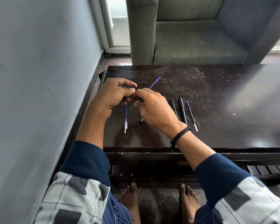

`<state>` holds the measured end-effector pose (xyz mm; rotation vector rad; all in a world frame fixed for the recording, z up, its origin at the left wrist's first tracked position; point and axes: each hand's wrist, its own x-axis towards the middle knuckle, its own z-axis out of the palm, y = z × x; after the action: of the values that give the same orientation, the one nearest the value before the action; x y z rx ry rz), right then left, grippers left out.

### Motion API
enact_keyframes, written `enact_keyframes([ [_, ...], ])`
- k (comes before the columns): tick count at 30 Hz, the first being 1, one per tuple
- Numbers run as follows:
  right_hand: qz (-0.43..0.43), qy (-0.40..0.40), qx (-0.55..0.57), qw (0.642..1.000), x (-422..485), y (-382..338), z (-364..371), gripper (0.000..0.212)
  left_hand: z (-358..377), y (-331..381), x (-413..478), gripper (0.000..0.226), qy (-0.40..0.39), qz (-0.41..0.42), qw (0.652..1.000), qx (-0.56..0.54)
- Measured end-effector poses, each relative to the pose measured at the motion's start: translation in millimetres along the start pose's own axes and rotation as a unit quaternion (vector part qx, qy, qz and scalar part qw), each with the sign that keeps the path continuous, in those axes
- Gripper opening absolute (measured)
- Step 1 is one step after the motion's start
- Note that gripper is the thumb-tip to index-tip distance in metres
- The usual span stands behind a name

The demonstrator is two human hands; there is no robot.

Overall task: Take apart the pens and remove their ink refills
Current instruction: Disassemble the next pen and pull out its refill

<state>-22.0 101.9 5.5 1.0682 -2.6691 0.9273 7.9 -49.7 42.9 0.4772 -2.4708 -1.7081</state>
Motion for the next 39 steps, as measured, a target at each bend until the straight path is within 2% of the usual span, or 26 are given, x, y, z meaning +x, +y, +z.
enact_keyframes([
  [8, 0.065, 0.039, 0.071, 0.995, 0, 1, -7, 0.022, 4, 1, -2, 0.017, -0.005, -0.011, 1.000, -0.001],
  [13, 0.065, 0.036, 0.085, 0.994, -2, 0, -8, 0.037, 8, 4, -4, 0.018, -0.009, -0.008, 1.000, 0.008],
  [24, 0.084, 0.061, 0.108, 0.989, -3, -3, -9, 0.050, 6, 4, -5, 0.017, -0.028, -0.014, 0.999, 0.019],
  [30, 0.115, 0.078, 0.141, 0.980, -2, -2, -10, 0.048, 6, 7, -7, 0.017, -0.055, -0.028, 0.998, 0.009],
  [39, 0.107, 0.065, 0.118, 0.985, -3, -2, -11, 0.050, 6, 9, -9, 0.022, -0.086, -0.039, 0.995, 0.007],
])
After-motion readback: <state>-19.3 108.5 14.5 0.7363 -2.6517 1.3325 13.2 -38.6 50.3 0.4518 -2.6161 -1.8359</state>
